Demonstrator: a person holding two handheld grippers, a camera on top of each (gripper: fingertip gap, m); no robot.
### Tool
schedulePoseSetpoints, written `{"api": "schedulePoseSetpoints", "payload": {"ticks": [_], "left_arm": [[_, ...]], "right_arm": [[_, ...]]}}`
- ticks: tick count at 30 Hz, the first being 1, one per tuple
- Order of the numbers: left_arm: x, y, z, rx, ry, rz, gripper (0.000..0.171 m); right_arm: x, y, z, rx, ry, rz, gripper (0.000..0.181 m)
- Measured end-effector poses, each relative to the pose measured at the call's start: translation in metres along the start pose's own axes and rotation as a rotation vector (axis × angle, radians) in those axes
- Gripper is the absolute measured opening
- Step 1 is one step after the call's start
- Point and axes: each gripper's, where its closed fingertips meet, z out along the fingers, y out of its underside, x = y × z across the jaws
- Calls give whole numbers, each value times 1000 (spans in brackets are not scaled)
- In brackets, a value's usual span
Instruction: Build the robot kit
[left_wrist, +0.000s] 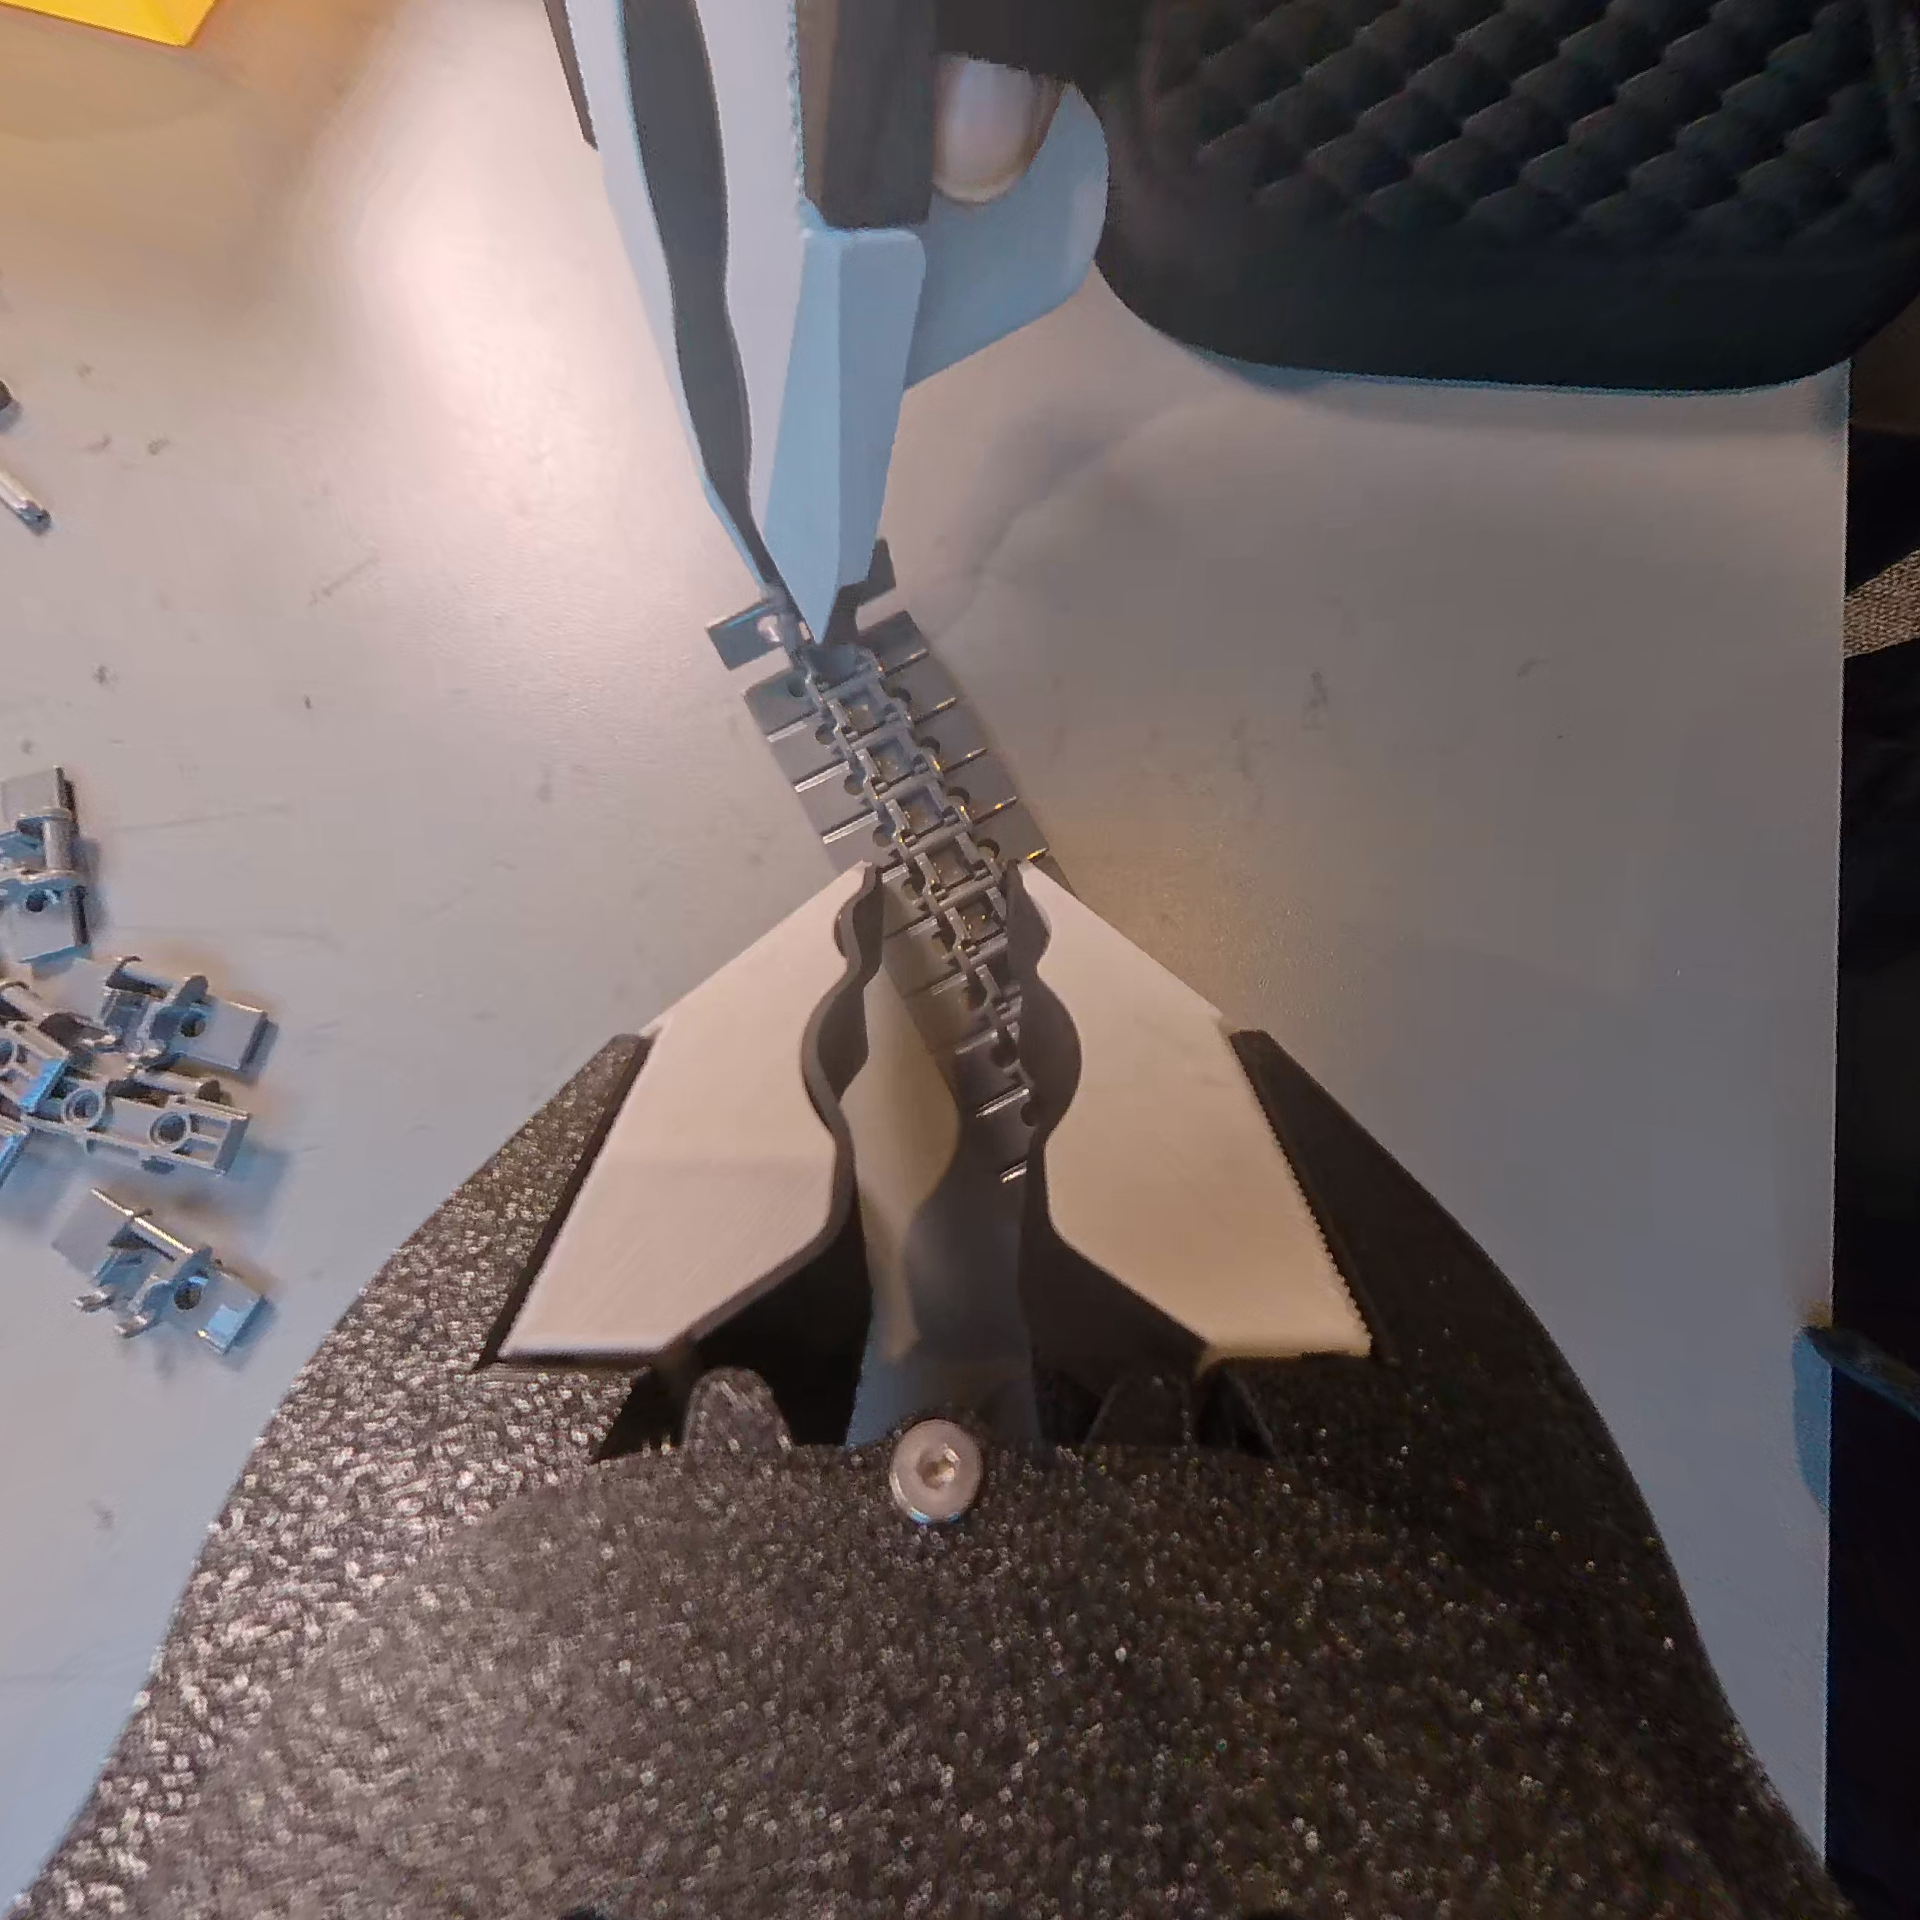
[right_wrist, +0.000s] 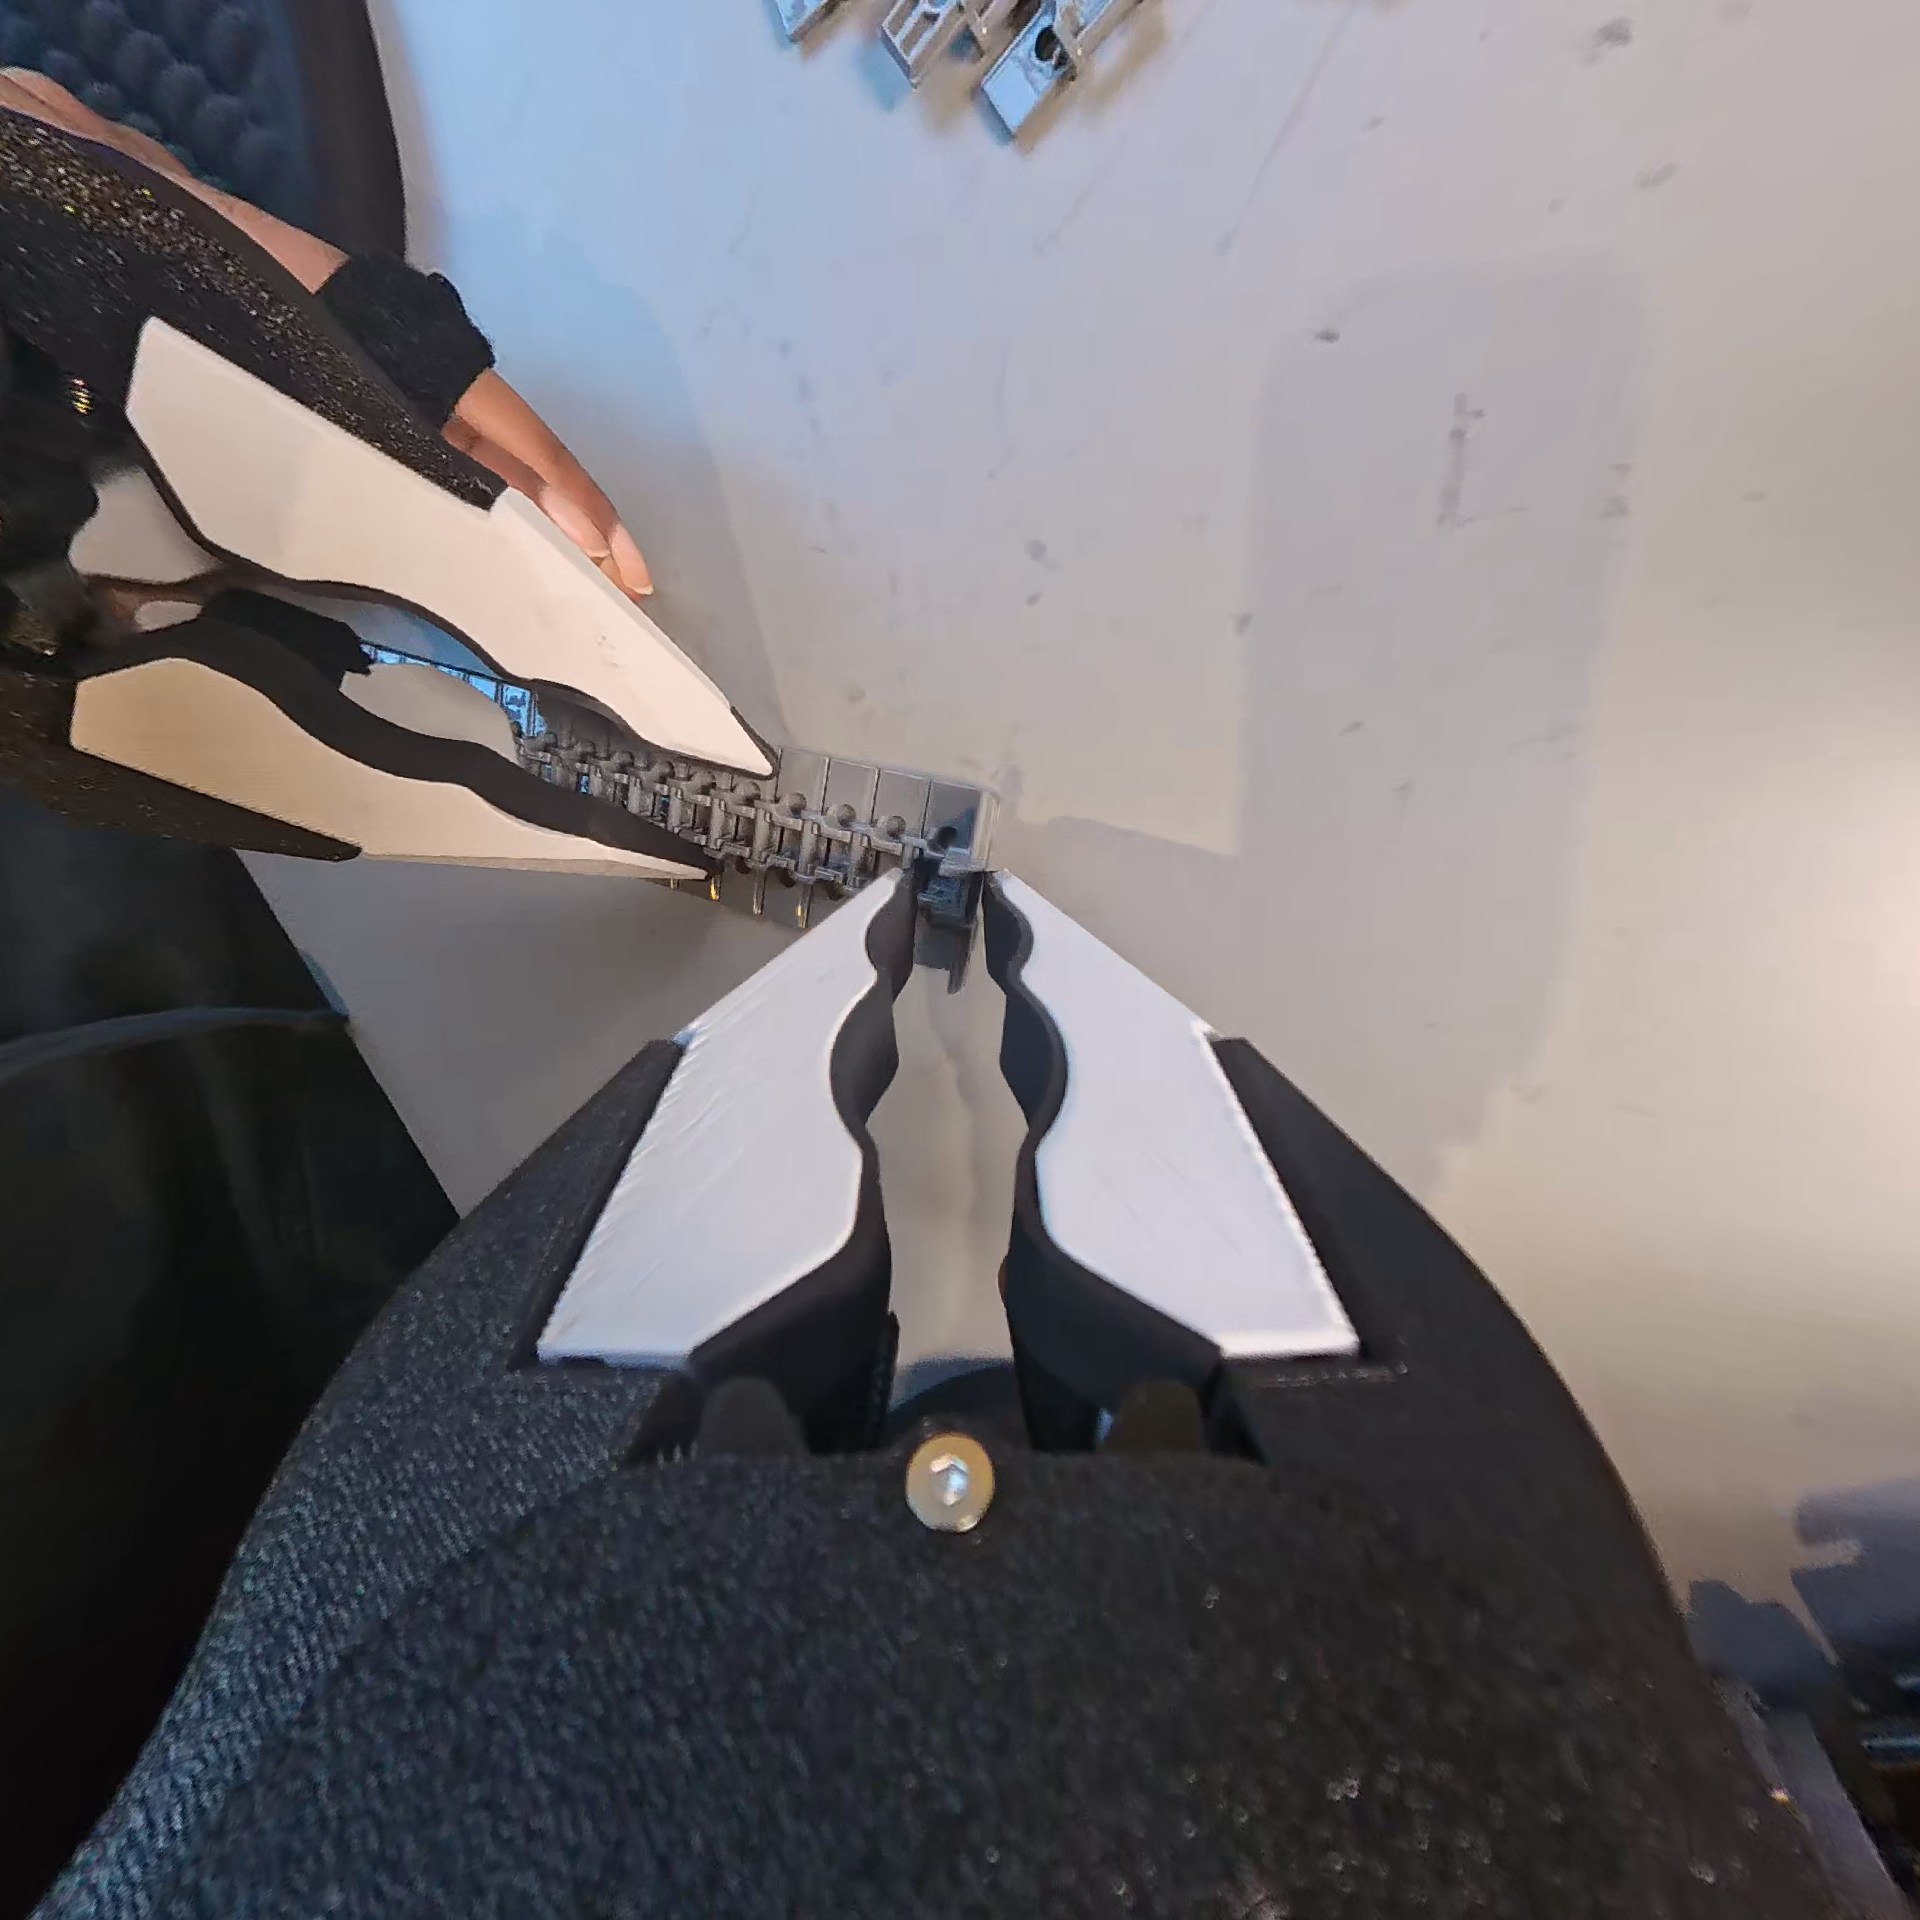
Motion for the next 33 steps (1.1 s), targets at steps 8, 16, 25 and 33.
{"api": "schedulePoseSetpoints", "payload": {"ticks": [8,16,25,33], "left_arm": [[0,0,0,0,-5,6,22],[1,0,0,-1,0,10,21],[2,0,0,-1,0,17,20],[2,0,0,1,23,-3,20]], "right_arm": [[4,1,2,-27,18,19,7],[7,2,4,-194,145,-117,7],[7,1,4,-175,81,-70,8],[7,-4,-12,52,-52,-70,30]]}}
